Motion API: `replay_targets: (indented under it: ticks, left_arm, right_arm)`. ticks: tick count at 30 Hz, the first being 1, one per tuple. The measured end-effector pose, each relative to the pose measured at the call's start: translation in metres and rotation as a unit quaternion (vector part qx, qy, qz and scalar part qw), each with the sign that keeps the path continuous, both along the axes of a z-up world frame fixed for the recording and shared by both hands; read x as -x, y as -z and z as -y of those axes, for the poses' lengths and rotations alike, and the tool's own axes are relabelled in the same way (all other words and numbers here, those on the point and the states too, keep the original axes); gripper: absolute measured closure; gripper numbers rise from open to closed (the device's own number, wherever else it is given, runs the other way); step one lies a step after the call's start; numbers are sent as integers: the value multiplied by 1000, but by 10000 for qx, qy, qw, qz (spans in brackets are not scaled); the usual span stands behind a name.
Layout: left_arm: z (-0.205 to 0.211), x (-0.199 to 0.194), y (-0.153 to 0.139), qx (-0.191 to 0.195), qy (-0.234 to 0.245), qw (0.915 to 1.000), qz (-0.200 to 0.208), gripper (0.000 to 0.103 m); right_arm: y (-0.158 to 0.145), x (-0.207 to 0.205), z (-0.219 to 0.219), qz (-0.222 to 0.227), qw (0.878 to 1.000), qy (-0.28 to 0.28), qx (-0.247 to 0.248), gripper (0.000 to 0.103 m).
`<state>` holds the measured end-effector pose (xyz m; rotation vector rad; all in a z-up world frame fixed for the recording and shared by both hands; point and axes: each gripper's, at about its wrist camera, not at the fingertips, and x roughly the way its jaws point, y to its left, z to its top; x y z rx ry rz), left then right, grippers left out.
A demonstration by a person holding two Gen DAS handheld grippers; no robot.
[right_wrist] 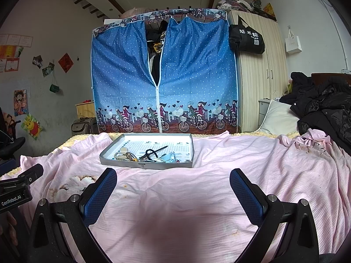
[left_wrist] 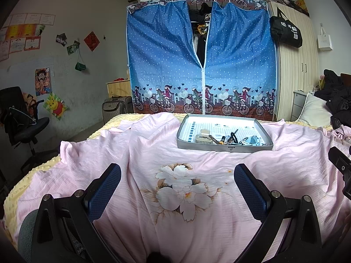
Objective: Organize jewelry
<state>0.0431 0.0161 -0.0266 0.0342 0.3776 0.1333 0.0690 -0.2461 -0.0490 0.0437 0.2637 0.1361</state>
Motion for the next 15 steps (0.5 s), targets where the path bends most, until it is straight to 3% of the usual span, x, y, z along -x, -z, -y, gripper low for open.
replay_targets:
  ticks: [15]
  left_arm:
    - [0,0,2,36,25,10000,-19,2]
  right_arm:
    - [1,1,1,-23,10000,1,15,0]
